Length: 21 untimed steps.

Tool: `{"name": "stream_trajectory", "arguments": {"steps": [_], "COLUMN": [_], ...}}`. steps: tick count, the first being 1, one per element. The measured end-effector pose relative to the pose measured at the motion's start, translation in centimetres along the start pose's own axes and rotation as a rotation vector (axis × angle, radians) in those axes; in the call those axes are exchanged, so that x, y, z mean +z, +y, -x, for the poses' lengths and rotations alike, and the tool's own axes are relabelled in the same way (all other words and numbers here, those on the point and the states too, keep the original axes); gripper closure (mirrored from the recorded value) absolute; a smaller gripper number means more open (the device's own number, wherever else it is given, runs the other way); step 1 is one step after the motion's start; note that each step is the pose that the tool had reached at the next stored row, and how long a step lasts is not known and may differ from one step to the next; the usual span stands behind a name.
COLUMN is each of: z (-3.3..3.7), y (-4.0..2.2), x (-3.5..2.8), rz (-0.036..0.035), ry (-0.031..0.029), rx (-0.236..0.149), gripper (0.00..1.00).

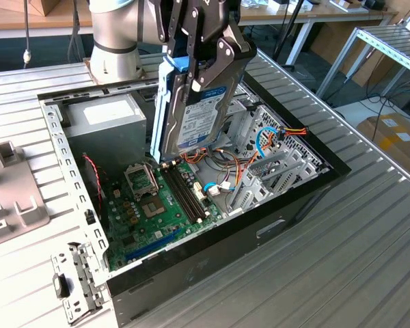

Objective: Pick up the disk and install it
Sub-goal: 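Pick up the disk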

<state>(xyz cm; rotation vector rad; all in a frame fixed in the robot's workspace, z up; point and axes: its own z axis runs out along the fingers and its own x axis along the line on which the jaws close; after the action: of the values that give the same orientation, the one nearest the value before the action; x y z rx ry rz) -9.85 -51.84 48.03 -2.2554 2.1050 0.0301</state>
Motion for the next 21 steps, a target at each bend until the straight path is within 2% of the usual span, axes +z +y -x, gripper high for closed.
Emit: {"name": "stream_trajectory", "arguments": {"steps": [14, 15, 16, 17, 21], "z": [-1.11, -1.53, -2.42, -3.86, -4.17], "y": [0.07, 0.10, 0.17, 0.26, 0.29], "x": [-0.06, -0.07, -0.12, -0.19, -0.21], "rz": [0.0000, 0.0000, 0.0000, 0.0000, 0.0000], "ry": [0.0000, -0.0001, 0.0000, -0.0001, 0.0000], "rx": [0.000, 0.000, 0.000, 0.000, 0.000], "gripper": [0.63, 0.63, 0.63, 0.63, 0.63]}}
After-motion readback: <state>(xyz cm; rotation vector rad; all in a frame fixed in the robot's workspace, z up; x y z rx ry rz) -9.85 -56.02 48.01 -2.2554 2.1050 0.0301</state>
